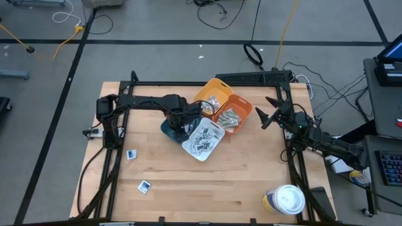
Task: Pick & Place First Aid Supplies
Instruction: Put the blue alcohol pad into the blue bin
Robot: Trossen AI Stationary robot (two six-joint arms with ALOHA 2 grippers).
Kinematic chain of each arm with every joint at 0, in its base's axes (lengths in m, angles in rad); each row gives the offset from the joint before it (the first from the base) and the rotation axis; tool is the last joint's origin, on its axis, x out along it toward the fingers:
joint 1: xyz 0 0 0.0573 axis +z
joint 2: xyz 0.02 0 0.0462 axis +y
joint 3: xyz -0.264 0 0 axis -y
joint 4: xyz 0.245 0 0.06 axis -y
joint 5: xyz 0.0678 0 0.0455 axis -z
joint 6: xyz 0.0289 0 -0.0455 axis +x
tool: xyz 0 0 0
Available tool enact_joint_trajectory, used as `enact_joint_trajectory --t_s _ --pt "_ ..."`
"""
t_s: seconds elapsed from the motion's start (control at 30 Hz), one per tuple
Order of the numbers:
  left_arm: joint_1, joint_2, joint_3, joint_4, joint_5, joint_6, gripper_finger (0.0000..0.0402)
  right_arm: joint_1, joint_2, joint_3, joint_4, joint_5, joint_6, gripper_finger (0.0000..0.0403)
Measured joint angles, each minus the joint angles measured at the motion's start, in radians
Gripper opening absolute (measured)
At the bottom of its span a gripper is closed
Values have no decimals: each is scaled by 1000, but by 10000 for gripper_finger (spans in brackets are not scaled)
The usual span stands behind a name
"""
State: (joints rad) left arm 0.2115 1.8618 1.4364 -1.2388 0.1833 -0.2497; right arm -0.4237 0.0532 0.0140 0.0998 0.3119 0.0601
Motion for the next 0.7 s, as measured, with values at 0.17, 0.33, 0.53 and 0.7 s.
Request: enact_joint_trajectory --t_s 0.17,0.33,0.53,0.7 --pt "-9 0 0 0 1 -24 216 0 0 0 0 0 0 377" --pt "-19 0 0 2 2 -41 216 0 0 0 0 0 0 377" --pt "-41 0 0 4 54 -41 216 0 0 0 0 0 0 377" --pt "-59 0 0 11 103 -33 216 0 0 0 0 0 0 377"
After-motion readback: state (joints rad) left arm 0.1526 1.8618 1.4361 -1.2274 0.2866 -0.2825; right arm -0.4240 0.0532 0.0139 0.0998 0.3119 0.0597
